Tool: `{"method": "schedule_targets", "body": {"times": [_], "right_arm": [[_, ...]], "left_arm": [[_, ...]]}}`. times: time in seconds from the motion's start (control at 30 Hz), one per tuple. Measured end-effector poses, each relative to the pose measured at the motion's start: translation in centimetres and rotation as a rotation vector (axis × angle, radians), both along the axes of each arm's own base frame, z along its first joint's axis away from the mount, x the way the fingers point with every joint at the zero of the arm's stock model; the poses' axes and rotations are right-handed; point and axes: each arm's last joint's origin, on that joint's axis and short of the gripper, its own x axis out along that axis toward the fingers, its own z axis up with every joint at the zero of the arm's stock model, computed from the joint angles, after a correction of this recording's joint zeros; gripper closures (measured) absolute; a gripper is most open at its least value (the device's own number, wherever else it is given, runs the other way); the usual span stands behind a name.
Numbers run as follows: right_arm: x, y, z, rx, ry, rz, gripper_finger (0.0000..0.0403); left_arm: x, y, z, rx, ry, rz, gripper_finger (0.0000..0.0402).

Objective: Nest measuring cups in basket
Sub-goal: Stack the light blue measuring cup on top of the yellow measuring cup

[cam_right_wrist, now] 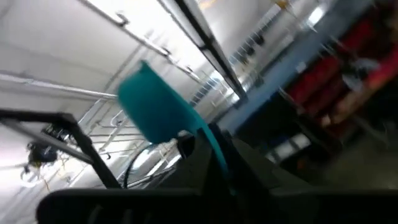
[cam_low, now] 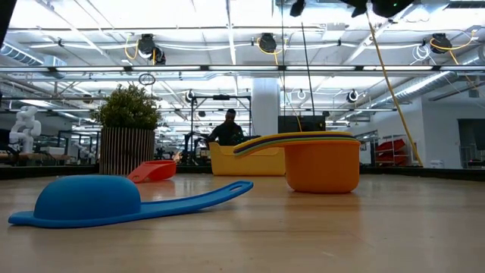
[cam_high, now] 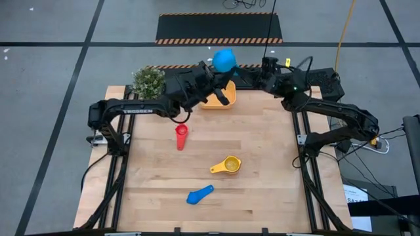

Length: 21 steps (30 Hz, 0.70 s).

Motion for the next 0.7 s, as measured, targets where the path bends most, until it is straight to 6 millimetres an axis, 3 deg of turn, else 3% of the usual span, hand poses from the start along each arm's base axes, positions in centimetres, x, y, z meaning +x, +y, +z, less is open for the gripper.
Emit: {"method": "schedule_targets", "body": {"times": [0.27,0.43,0.57,0.7], "right_arm": [[-3.0,-0.3,-1.9,0.318,0.404,-0.05,0.0294],[-4.7,0.7,-4.3,0.736,0.648,-0.021,0.0253],[-4.8,1.7,-5.6,0.85,0.78,0.016,0.022],[-3.9,2.9,-5.2,0.892,0.747,0.113,0.0194]], "left_arm": [[-5.0,-0.2,1.3,0.018,0.472,0.231,0.0396],[-8.1,-0.9,0.9,0.065,0.771,0.297,0.0397],[-9.6,-1.7,0.0,0.121,0.977,0.354,0.0397],[-9.9,-2.8,-1.6,0.208,1.185,0.353,0.0397]]}}
